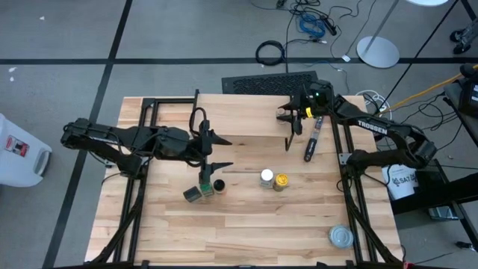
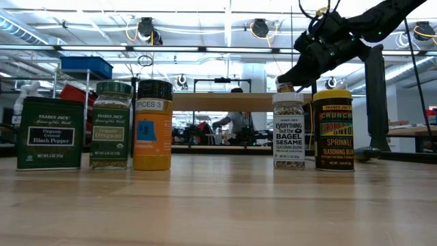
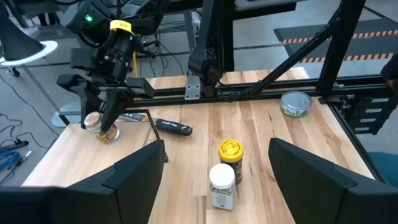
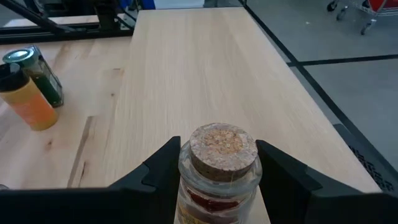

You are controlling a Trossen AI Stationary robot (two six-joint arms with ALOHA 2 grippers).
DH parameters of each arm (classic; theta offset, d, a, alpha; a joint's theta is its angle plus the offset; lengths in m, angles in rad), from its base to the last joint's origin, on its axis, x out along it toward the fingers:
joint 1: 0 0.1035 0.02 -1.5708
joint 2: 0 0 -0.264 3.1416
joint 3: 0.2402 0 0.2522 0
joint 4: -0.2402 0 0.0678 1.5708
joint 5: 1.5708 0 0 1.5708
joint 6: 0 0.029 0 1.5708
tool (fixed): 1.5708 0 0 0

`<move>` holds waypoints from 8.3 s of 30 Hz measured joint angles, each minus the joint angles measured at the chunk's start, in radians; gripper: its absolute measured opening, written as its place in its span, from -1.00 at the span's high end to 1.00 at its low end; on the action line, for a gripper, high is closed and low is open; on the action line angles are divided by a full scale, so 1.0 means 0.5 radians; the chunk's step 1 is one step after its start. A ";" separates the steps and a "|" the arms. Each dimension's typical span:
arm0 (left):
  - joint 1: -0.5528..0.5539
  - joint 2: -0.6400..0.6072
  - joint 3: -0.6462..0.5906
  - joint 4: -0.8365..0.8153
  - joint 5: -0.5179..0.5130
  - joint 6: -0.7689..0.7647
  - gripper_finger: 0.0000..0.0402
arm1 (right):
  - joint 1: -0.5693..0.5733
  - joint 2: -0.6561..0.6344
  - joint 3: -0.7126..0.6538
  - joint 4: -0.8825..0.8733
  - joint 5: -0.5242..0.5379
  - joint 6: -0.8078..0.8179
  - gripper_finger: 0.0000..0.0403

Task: Shelf spices
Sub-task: Put the light brown seasoning bottle on the shelf, then put the black seasoning can on the shelf

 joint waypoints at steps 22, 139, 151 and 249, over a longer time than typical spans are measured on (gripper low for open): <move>0.000 0.001 0.000 0.000 0.000 0.000 -0.48 | -0.023 0.007 0.002 -0.089 0.020 -0.007 0.07; -1.019 0.272 -0.877 -0.971 -0.636 -2.161 -0.48 | 1.552 -0.871 0.000 -0.329 0.711 0.781 -0.20; -1.021 0.287 -0.877 -1.022 -0.482 -2.255 -0.48 | 1.552 -0.768 0.000 -0.298 0.711 0.780 -0.20; -0.154 0.270 0.240 -0.664 -0.240 -0.454 0.26 | 1.932 0.459 0.854 -0.024 1.450 0.521 -0.49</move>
